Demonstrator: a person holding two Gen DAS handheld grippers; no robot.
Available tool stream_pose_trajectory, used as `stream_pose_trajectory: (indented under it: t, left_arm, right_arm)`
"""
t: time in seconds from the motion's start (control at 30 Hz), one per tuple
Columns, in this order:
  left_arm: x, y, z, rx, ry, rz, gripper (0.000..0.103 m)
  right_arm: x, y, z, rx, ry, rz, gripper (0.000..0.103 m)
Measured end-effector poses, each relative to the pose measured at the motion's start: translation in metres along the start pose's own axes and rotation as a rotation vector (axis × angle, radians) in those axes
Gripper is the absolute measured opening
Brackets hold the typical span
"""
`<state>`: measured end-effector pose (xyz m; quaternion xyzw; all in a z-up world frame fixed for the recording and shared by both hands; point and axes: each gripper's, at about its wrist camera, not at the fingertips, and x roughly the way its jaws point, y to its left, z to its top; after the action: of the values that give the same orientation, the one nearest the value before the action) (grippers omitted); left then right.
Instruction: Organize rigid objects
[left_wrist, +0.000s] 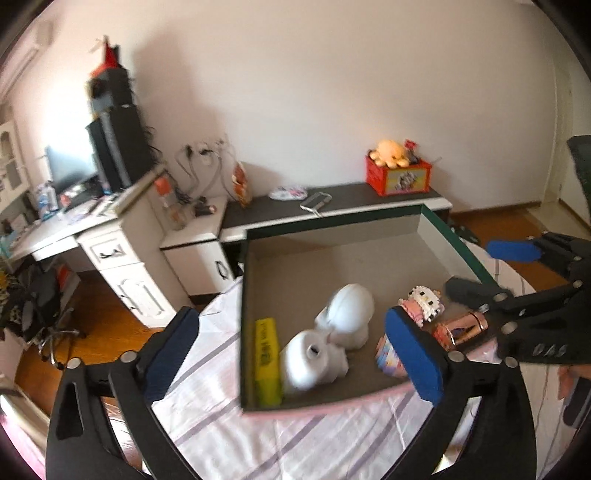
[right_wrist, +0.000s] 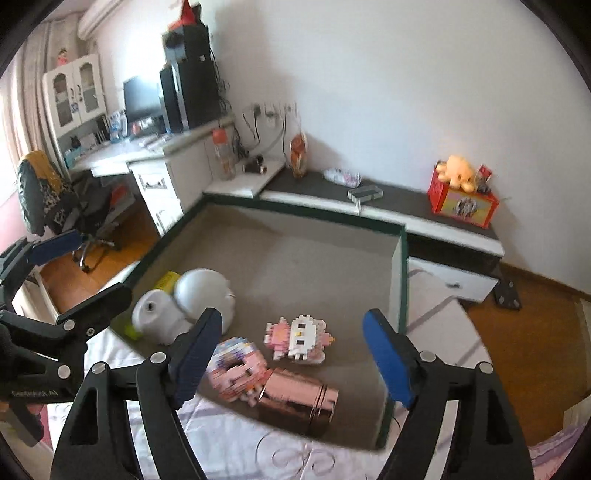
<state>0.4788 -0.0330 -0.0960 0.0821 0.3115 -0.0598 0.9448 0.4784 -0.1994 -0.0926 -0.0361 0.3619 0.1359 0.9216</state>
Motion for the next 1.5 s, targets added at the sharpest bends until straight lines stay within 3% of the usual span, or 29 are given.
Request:
stream_pose_trajectory:
  t: [0.17, 0.2, 0.37, 0.57, 0.77, 1.0, 1.5]
  left_arm:
    - [-0.057, 0.012, -0.026, -0.040, -0.069, 0.021, 0.103]
    - [-0.069, 0.013, -0.033, -0.041, -0.077, 0.019, 0.103]
    - [-0.120, 0.011, -0.062, -0.027, -0.110, 0.033, 0.103]
    - [-0.186, 0.011, -0.095, -0.060, -0.200, 0.053, 0.103]
    - [-0.239, 0.013, -0.116, -0.065, -0.257, 0.075, 0.103]
    - [-0.269, 0.008, -0.136, -0.039, -0.264, 0.085, 0.103]
    - [-0.297, 0.010, -0.143, -0.047, -0.281, 0.111, 0.103]
  right_arm:
    - [-0.050, 0.019, -0.012, -0.032, -0.095, -0.017, 0.093]
    - [-0.064, 0.026, -0.017, -0.048, -0.119, -0.023, 0.103]
    - [-0.114, 0.042, -0.039, -0.056, -0.216, -0.021, 0.103]
    - [-0.170, 0.062, -0.081, -0.049, -0.321, -0.083, 0.103]
    - [-0.205, 0.070, -0.121, 0.007, -0.359, -0.133, 0.103]
    - [-0.236, 0.078, -0.150, 0.048, -0.383, -0.135, 0.103]
    - [-0.264, 0.099, -0.164, 0.025, -0.411, -0.134, 0.103]
